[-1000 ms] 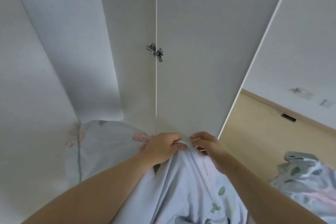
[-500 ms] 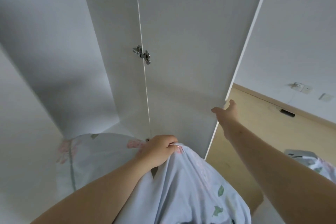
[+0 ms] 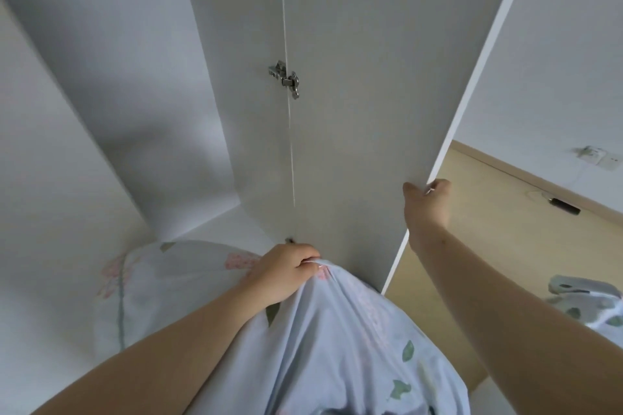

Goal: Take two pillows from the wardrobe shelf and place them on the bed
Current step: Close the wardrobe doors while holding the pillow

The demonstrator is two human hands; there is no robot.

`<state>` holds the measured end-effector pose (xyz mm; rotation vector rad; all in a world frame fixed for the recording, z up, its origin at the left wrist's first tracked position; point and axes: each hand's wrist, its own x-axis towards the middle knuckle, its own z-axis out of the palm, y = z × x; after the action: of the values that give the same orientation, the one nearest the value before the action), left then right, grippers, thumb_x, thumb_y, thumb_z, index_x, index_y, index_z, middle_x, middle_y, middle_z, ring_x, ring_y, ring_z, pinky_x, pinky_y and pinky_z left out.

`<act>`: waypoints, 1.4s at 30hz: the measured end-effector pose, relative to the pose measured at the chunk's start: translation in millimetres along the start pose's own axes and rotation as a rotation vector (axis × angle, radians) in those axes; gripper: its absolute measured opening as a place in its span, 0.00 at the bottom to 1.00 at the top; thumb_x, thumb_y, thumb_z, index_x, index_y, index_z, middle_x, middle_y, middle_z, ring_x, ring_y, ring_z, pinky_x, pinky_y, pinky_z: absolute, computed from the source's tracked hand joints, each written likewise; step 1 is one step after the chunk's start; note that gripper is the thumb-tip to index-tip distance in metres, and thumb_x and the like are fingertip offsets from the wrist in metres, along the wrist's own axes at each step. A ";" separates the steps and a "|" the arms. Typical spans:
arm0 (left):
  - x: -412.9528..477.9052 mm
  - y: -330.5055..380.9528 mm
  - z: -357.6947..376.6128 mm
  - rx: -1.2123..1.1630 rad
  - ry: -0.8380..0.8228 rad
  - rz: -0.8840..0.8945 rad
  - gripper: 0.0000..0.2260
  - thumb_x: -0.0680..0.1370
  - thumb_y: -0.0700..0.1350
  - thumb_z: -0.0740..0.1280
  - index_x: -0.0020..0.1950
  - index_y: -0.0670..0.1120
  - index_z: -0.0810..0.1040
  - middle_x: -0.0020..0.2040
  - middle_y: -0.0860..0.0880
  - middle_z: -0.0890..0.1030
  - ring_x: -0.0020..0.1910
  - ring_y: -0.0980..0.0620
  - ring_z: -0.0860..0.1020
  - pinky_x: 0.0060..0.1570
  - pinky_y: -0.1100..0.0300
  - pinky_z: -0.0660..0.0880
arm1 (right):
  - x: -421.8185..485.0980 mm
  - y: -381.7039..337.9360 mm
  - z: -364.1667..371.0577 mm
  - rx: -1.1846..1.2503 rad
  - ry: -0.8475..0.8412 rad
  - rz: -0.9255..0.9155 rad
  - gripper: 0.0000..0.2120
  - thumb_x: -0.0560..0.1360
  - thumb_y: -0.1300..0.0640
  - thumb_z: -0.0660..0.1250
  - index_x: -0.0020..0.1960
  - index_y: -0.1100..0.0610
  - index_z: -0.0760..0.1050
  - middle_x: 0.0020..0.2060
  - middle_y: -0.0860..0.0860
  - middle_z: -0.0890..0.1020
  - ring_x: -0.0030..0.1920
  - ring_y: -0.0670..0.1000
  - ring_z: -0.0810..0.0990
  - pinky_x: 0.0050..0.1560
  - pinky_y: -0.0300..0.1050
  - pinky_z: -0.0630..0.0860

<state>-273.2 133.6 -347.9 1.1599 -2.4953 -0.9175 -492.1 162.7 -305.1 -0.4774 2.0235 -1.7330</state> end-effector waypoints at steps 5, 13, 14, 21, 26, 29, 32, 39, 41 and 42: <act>-27.8 -25.0 -12.8 0.021 0.008 -0.006 0.07 0.73 0.45 0.62 0.39 0.42 0.74 0.34 0.48 0.75 0.38 0.50 0.74 0.41 0.54 0.70 | -33.9 9.1 17.3 -0.016 0.019 -0.021 0.17 0.71 0.56 0.64 0.33 0.49 0.57 0.31 0.48 0.66 0.32 0.53 0.66 0.39 0.49 0.68; -80.3 -63.4 -42.5 0.102 0.047 -0.057 0.07 0.75 0.44 0.64 0.42 0.41 0.77 0.39 0.43 0.80 0.42 0.47 0.77 0.45 0.53 0.72 | -104.1 13.1 64.6 -0.040 -0.036 -0.039 0.14 0.66 0.52 0.66 0.34 0.49 0.59 0.40 0.55 0.73 0.44 0.60 0.77 0.52 0.61 0.77; -87.5 -67.5 -47.8 0.109 0.050 -0.063 0.06 0.75 0.44 0.65 0.42 0.42 0.77 0.39 0.45 0.79 0.42 0.48 0.77 0.45 0.54 0.72 | -112.8 12.9 71.1 -0.038 -0.059 -0.044 0.14 0.65 0.52 0.66 0.34 0.49 0.59 0.40 0.55 0.73 0.42 0.58 0.75 0.50 0.60 0.77; -141.2 -99.2 -78.4 0.135 0.118 -0.163 0.06 0.73 0.49 0.62 0.39 0.51 0.76 0.34 0.56 0.75 0.41 0.54 0.75 0.42 0.61 0.68 | -166.6 2.7 120.2 -0.143 -0.204 -0.032 0.09 0.66 0.62 0.60 0.35 0.53 0.60 0.42 0.52 0.67 0.41 0.55 0.66 0.42 0.49 0.67; -176.5 -112.7 -95.8 0.173 0.152 -0.207 0.09 0.76 0.48 0.62 0.36 0.53 0.70 0.34 0.56 0.72 0.40 0.55 0.72 0.36 0.66 0.65 | -200.1 -11.8 157.3 -0.241 -0.419 -0.020 0.16 0.73 0.61 0.55 0.60 0.61 0.65 0.57 0.58 0.70 0.50 0.59 0.72 0.52 0.54 0.74; -194.3 -118.4 -107.1 0.138 0.219 -0.254 0.10 0.76 0.47 0.63 0.34 0.51 0.73 0.33 0.55 0.73 0.39 0.54 0.73 0.36 0.66 0.65 | -219.0 -22.7 182.4 -0.197 -0.585 -0.028 0.19 0.74 0.61 0.56 0.65 0.59 0.63 0.55 0.58 0.72 0.43 0.54 0.71 0.41 0.46 0.70; -206.7 -124.5 -119.0 0.124 0.276 -0.300 0.17 0.76 0.45 0.63 0.28 0.56 0.66 0.30 0.57 0.70 0.39 0.54 0.72 0.38 0.62 0.64 | -233.9 -39.0 207.0 -0.171 -0.768 -0.040 0.22 0.77 0.63 0.57 0.69 0.57 0.58 0.53 0.53 0.68 0.42 0.48 0.70 0.43 0.44 0.70; -219.3 -129.5 -149.1 0.071 0.344 -0.373 0.07 0.75 0.47 0.63 0.38 0.49 0.77 0.32 0.58 0.72 0.41 0.53 0.75 0.43 0.62 0.66 | -233.4 -65.9 230.6 -0.217 -1.101 0.003 0.29 0.78 0.58 0.59 0.75 0.55 0.49 0.73 0.56 0.59 0.72 0.59 0.60 0.71 0.54 0.62; -219.7 -128.9 -159.8 0.053 0.352 -0.371 0.09 0.72 0.50 0.63 0.33 0.51 0.74 0.30 0.58 0.71 0.38 0.54 0.73 0.40 0.61 0.66 | -228.4 -65.3 232.5 -0.183 -1.126 0.021 0.28 0.78 0.59 0.59 0.75 0.56 0.51 0.73 0.56 0.60 0.72 0.58 0.60 0.70 0.53 0.62; -219.2 -127.9 -162.8 0.050 0.352 -0.375 0.08 0.71 0.51 0.62 0.33 0.51 0.74 0.30 0.57 0.71 0.37 0.54 0.73 0.40 0.61 0.67 | -227.1 -64.9 232.6 -0.173 -1.148 0.022 0.28 0.78 0.59 0.59 0.75 0.57 0.52 0.73 0.56 0.59 0.73 0.58 0.60 0.70 0.53 0.62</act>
<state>21.6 164.6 -293.1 1.6796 -2.0696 -0.6598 -177.4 75.8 -247.6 -1.1576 1.2829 -0.8632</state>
